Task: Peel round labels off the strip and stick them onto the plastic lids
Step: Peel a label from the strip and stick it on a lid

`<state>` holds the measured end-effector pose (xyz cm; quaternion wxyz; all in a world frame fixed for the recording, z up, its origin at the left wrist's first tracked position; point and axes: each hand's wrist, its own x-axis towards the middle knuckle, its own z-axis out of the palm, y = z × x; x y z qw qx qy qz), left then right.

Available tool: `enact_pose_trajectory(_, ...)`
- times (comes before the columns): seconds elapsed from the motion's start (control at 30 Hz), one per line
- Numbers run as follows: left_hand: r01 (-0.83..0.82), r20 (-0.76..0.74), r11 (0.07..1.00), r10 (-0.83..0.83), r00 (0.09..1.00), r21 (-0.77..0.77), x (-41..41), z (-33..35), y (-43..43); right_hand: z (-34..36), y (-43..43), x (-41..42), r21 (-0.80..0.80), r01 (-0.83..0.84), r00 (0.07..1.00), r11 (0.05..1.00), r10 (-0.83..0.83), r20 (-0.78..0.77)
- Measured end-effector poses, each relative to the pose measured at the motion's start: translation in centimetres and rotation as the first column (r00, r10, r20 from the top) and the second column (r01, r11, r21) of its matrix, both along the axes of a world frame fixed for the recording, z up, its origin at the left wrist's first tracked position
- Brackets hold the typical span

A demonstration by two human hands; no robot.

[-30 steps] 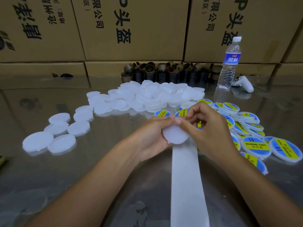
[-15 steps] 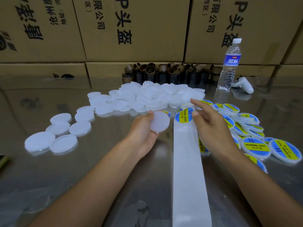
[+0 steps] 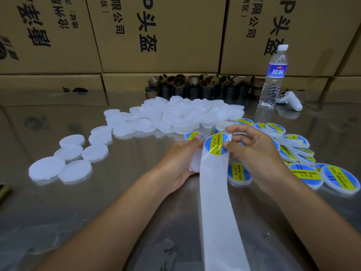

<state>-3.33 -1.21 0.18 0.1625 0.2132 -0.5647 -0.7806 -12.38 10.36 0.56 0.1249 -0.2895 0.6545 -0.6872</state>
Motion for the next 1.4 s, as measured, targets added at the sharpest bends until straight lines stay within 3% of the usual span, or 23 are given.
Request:
enact_pose_trajectory(0.13,0.07,-0.038,0.994,-0.073,0.997,-0.088,0.1,-0.5,0.1,-0.2,-0.1,0.1,0.068,-0.048,0.997,0.997,0.051,-0.054)
enact_pose_trajectory(0.23,0.037,-0.063,0.989,-0.046,0.997,-0.142,0.3,-0.7,0.0,-0.7,-0.4,0.0,0.113,0.036,0.984,0.993,-0.015,-0.178)
enact_pose_trajectory(0.37,0.041,-0.071,0.981,-0.056,0.996,-0.188,0.5,-0.7,0.0,-1.2,-0.3,0.0,0.157,0.263,0.803,0.952,-0.126,-0.582)
enact_pose_trajectory(0.43,0.051,-0.068,0.978,-0.065,0.996,-0.202,0.5,-0.7,0.0,-1.3,-0.2,-0.1,0.164,0.31,0.726,0.937,-0.122,-0.677)
enact_pose_trajectory(0.9,0.037,-0.095,0.999,-0.037,0.995,-0.006,0.1,-0.2,-0.2,-1.3,0.0,-0.1,0.063,0.273,0.544,0.96,-0.1,-0.833)
enact_pose_trajectory(1.1,-0.005,-0.07,0.999,0.007,0.998,0.035,0.0,-0.3,-0.2,-1.1,0.1,0.1,0.103,0.243,0.577,0.965,-0.059,-0.815)
enact_pose_trajectory(1.3,-0.053,-0.038,0.998,0.052,0.998,-0.031,-0.1,-0.5,-0.7,-0.1,0.2,1.4,0.194,0.057,0.83,0.979,0.062,-0.555)
enact_pose_trajectory(1.4,-0.068,-0.033,0.995,0.066,0.997,-0.07,0.0,-0.6,-0.8,0.3,0.1,1.7,0.171,-0.007,0.889,0.985,0.084,-0.45)
